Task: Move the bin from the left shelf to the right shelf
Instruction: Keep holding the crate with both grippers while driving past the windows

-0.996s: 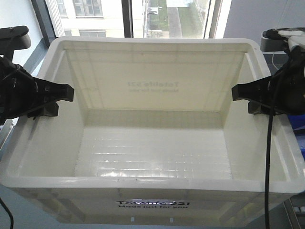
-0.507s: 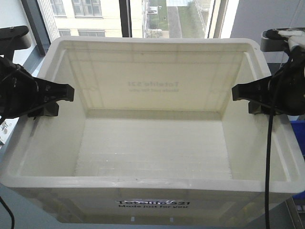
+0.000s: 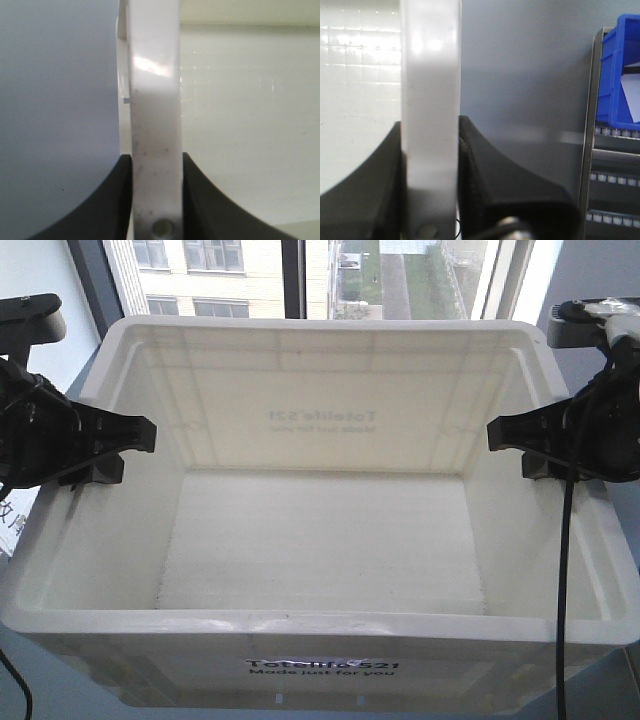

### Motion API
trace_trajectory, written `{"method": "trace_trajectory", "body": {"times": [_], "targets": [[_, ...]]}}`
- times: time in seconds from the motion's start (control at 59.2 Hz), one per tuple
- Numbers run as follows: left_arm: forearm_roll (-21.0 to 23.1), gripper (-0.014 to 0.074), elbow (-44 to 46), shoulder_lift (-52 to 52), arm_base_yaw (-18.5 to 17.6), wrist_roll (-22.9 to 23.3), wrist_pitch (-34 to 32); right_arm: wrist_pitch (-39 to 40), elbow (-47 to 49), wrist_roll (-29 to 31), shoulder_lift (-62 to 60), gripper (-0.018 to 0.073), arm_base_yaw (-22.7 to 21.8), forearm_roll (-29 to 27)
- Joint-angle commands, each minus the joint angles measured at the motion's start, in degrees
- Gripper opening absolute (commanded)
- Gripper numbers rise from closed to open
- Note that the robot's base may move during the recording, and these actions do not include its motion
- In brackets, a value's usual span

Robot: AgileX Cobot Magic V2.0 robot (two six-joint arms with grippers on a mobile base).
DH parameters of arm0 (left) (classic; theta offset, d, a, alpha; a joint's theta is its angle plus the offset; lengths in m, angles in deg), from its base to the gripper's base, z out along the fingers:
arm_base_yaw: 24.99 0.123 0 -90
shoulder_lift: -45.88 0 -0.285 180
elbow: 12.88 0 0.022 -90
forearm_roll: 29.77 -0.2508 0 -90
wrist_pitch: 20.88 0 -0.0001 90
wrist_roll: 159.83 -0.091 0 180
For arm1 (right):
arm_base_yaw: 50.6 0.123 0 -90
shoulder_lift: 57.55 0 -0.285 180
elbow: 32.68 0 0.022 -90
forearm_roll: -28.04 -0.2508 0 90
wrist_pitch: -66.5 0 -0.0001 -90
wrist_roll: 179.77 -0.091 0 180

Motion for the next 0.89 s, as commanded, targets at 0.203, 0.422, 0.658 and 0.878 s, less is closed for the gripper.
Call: {"method": "trace_trajectory", "body": {"times": [0.203, 0.422, 0.658, 0.878], "targets": [[-3.22, -0.0006, 2.01, -2.47, 0.13, -1.07, -2.97, 5.68, 2.23, -0.25, -2.20, 0.0000, -0.85, 3.42], [-3.22, -0.0006, 2.01, -2.47, 0.13, -1.07, -2.97, 5.68, 2.23, -0.25, -2.20, 0.0000, -0.85, 3.42], [-3.22, -0.0006, 2.01, -2.47, 0.13, -1.07, -2.97, 5.68, 2.23, -0.25, -2.20, 0.0000, -0.85, 3.42], [-3.22, -0.0006, 2.01, -2.47, 0.13, -1.07, -2.97, 5.68, 2.23, -0.25, -2.20, 0.0000, -0.85, 3.42]]}}
